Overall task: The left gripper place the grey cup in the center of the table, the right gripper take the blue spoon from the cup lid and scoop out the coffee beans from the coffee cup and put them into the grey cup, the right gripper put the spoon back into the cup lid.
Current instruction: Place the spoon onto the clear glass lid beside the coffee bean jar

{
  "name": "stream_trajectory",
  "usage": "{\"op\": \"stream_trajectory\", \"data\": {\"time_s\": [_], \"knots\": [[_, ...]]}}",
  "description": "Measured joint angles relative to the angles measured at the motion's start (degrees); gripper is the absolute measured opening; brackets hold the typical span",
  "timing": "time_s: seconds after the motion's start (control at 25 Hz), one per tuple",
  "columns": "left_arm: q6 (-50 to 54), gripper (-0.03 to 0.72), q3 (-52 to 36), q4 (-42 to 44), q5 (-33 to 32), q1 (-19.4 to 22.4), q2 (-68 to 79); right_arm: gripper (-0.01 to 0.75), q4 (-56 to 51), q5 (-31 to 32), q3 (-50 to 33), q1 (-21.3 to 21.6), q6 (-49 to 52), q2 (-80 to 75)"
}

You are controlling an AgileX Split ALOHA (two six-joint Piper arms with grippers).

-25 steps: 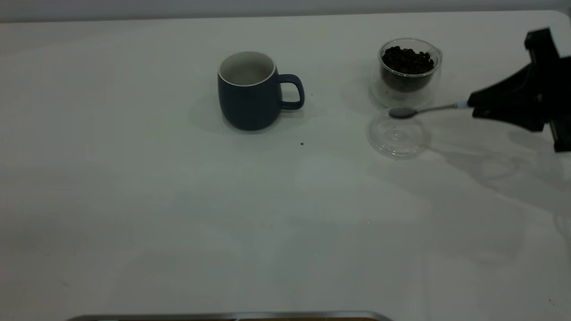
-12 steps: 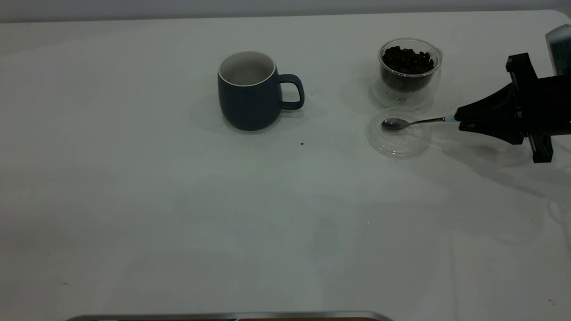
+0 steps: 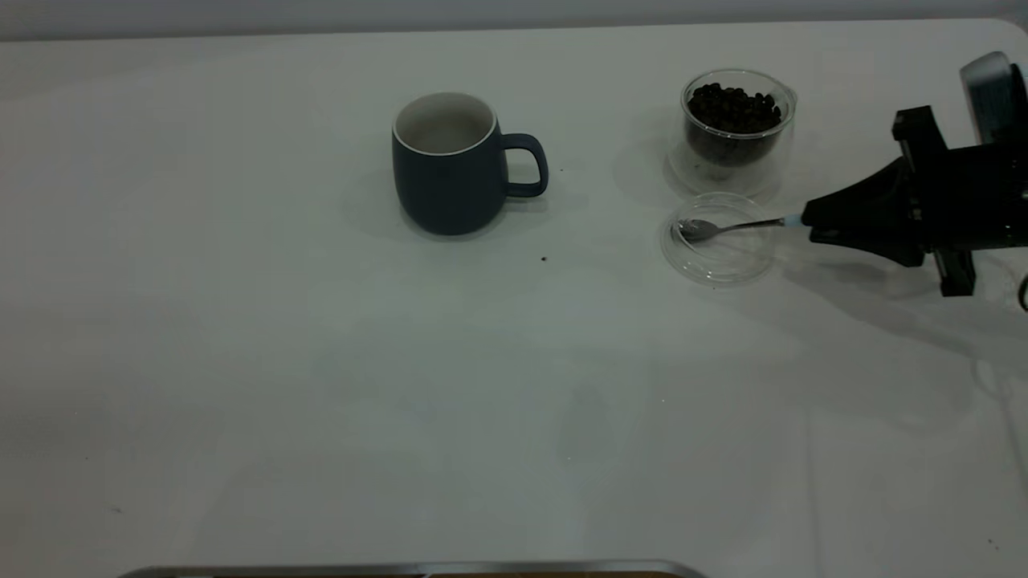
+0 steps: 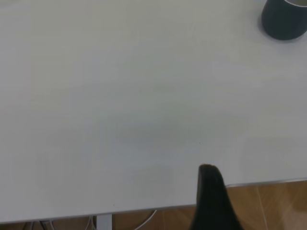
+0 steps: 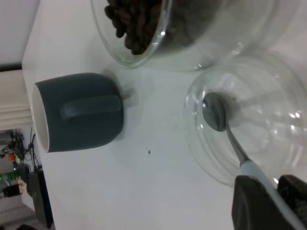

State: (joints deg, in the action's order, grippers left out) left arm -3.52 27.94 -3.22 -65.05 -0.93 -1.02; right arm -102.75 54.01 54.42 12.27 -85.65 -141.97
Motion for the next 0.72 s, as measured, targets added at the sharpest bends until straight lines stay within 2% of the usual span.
{"op": "stream_trajectory", "data": {"time_s": [0.28,0.4,0.48,0.56,0.6,0.72], "knots": [[0.00,0.545,0.00,0.00,0.00,0.00,0.00,0.104,0.00,0.73,1.05,-0.86,-0.06,-1.02],[0.00,0.545,0.00,0.00,0.00,0.00,0.00,0.134,0.00,0.68,1.05,-0.86,-0.06,-1.09],[0.00,0.545,0.00,0.00,0.00,0.00,0.00,0.202,0.00,0.55,1.05,-0.86,-0.06,-1.09],[0.00,0.545,0.00,0.00,0.00,0.00,0.00,0.308,0.00,0.70,1.05,-0.86,-0.06,-1.09],[0.00,0.545,0.00,0.00,0.00,0.00,0.00,0.386,0.00,0.91,1.05,-0.86,0.05,-1.09],[0.00,0.545,0.00,0.00,0.00,0.00,0.00,0.535,0.05,0.96,1.05,-0.74,1.87,-1.09]]}}
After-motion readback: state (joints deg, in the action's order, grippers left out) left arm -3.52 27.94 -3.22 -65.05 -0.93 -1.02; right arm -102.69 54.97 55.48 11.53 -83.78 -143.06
